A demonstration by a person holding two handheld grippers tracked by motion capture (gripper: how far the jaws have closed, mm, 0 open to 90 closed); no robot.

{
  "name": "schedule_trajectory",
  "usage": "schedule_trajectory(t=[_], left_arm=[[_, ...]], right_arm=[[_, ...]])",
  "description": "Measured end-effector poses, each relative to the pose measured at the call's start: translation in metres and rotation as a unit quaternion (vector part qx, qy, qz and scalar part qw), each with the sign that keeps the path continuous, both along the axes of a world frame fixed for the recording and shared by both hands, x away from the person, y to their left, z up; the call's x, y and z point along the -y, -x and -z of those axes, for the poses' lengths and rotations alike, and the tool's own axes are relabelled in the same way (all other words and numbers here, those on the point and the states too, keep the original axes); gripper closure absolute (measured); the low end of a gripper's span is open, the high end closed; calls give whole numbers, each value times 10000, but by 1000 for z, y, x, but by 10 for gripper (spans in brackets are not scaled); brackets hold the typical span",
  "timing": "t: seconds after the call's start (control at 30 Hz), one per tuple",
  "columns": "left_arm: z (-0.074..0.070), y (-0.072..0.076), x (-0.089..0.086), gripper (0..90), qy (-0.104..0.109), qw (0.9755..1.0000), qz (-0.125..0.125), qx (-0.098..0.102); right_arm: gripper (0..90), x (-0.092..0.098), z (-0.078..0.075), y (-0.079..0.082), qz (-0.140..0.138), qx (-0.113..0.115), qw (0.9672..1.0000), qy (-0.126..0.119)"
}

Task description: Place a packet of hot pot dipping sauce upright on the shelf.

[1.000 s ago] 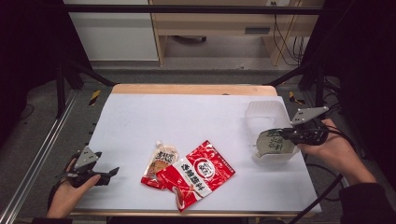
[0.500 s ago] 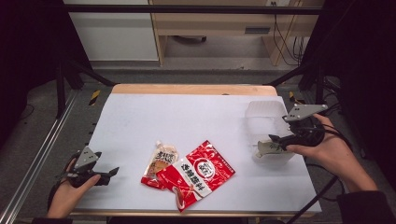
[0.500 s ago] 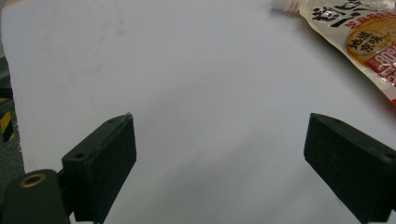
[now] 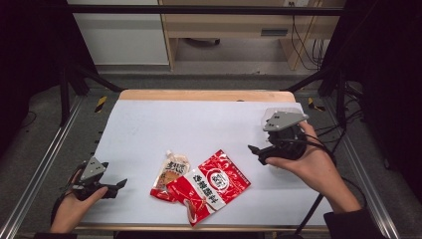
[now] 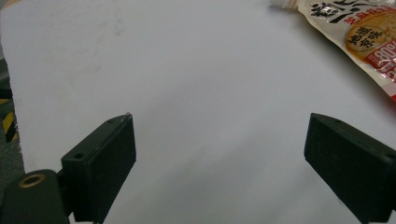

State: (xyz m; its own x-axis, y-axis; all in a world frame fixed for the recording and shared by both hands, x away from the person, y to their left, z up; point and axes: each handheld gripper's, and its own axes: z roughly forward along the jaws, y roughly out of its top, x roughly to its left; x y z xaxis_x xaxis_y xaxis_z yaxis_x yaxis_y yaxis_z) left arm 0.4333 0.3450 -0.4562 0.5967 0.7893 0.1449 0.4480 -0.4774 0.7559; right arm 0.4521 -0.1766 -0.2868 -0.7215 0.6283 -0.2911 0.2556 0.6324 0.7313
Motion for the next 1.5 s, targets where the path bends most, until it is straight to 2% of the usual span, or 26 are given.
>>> schedule_trajectory(t=[0.1,0.33,0.43,0.6,0.77,0.9,1.03,1.1,1.2,1.5], left_arm=[[0,0,0,88,-19,10000,-7,-16],[0,0,2,89,-67,10000,12,-10],[1,0,2,89,-121,9999,24,-44],[1,0,3,89,-125,9999,43,-30],[0,1,4,88,-123,9999,54,6],[0,1,4,89,-109,9999,36,42],[-1,1,5,90,-118,9999,34,61],[-1,1,4,90,-118,9999,31,65],[-1,1,5,90,-114,9999,41,62],[0,1,7,91,-176,9998,110,60]], right_arm=[[110,-15,4,-1,-11,-86,10000,-36],[112,-53,15,-7,-51,-23,9996,-267],[119,-67,23,-11,97,-28,9996,-259],[165,-88,37,-21,199,-171,9990,-375],[169,-112,50,-28,122,-275,9993,-235],[172,-128,62,-33,165,-459,9984,-289],[218,-140,74,-36,170,-633,9976,-240],[231,-145,80,-38,167,-701,9969,-305],[311,-151,86,-40,79,-817,9961,-310],[449,-166,105,-47,20,-1138,9931,-277]])
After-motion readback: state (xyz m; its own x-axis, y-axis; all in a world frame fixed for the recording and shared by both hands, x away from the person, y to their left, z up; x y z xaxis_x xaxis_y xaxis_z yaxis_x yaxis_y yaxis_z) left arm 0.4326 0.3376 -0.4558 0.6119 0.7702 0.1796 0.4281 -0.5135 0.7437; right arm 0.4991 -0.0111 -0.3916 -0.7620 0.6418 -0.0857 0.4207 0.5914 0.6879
